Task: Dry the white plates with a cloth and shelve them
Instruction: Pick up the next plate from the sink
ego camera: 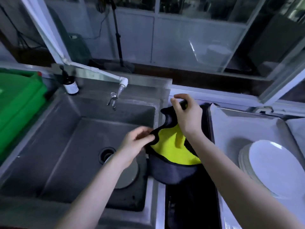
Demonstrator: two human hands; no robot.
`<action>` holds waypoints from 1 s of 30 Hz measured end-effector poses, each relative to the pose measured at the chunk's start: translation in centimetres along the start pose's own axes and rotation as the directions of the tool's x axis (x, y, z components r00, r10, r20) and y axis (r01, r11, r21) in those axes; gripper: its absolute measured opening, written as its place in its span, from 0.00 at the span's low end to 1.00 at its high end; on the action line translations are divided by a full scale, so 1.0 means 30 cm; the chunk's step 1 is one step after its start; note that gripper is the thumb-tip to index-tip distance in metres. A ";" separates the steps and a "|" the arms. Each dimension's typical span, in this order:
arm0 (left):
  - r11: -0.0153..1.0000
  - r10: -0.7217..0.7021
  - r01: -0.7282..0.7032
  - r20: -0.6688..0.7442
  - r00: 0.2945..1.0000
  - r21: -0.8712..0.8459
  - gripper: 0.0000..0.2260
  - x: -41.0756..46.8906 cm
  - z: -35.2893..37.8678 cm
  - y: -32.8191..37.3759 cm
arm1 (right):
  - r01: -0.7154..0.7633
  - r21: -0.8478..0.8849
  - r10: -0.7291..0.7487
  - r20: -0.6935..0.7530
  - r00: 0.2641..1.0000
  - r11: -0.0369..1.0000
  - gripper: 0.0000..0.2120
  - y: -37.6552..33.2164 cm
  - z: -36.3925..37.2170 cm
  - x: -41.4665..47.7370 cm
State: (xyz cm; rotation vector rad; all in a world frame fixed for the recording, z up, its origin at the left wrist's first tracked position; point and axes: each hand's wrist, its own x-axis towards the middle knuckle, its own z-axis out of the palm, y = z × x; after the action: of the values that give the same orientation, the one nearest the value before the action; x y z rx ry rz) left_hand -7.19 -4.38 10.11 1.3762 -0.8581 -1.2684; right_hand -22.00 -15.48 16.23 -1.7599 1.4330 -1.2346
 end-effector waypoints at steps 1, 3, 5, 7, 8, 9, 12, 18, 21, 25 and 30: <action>1.000 0.003 -0.003 -0.037 0.999 0.001 0.09 0.007 -0.038 0.002 | 0.013 -0.027 -0.012 0.037 0.999 1.000 0.08 0.002 0.035 -0.012; 1.000 0.004 -0.005 -0.087 0.996 -0.003 0.08 0.023 -0.110 0.002 | 0.047 -0.076 -0.039 0.106 0.994 0.996 0.09 0.012 0.099 -0.035; 1.000 -0.025 0.025 -0.097 0.995 -0.001 0.07 0.036 -0.177 -0.003 | 0.115 -0.145 -0.089 0.173 0.981 0.983 0.10 0.020 0.158 -0.057; 0.998 -0.056 0.054 -0.093 0.994 -0.019 0.06 0.050 -0.233 -0.015 | 0.186 -0.208 -0.129 0.262 0.956 0.960 0.13 0.026 0.209 -0.078; 0.997 -0.067 0.064 -0.092 0.994 -0.029 0.06 0.058 -0.253 -0.022 | 0.198 -0.227 -0.116 0.330 0.937 0.954 0.15 0.026 0.229 -0.087; 0.997 -0.077 0.074 -0.092 0.993 -0.036 0.06 0.068 -0.271 -0.030 | 0.192 -0.245 -0.076 0.414 0.907 0.950 0.18 0.022 0.247 -0.095; 0.996 -0.081 0.077 -0.084 0.993 -0.050 0.08 0.107 -0.309 -0.059 | 0.141 -0.311 0.113 0.673 0.731 0.940 0.29 0.010 0.299 -0.111; 0.994 -0.108 0.108 -0.075 0.991 -0.002 0.09 0.201 -0.395 -0.155 | 0.251 -0.514 0.228 0.696 0.681 0.820 0.14 0.085 0.470 -0.156; 0.981 -0.166 0.178 -0.141 0.976 0.075 0.10 0.249 -0.495 -0.278 | 0.012 -0.509 0.380 0.658 0.650 0.860 0.10 0.175 0.559 -0.185; 0.927 -0.285 0.338 -0.280 0.917 0.164 0.07 0.284 -0.643 -0.491 | -0.376 -0.513 0.635 0.595 0.494 0.772 0.08 0.342 0.660 -0.246; 0.809 -0.399 0.484 -0.293 0.869 0.333 0.09 0.316 -0.726 -0.736 | -0.454 -0.602 0.753 0.558 0.350 0.657 0.13 0.569 0.797 -0.340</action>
State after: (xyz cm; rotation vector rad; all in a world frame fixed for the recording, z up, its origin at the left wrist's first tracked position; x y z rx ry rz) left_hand 12.80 -4.05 -15.44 2.0973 -0.6863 -1.3021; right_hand -8.28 -13.65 -11.63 -1.3743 1.5329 0.2607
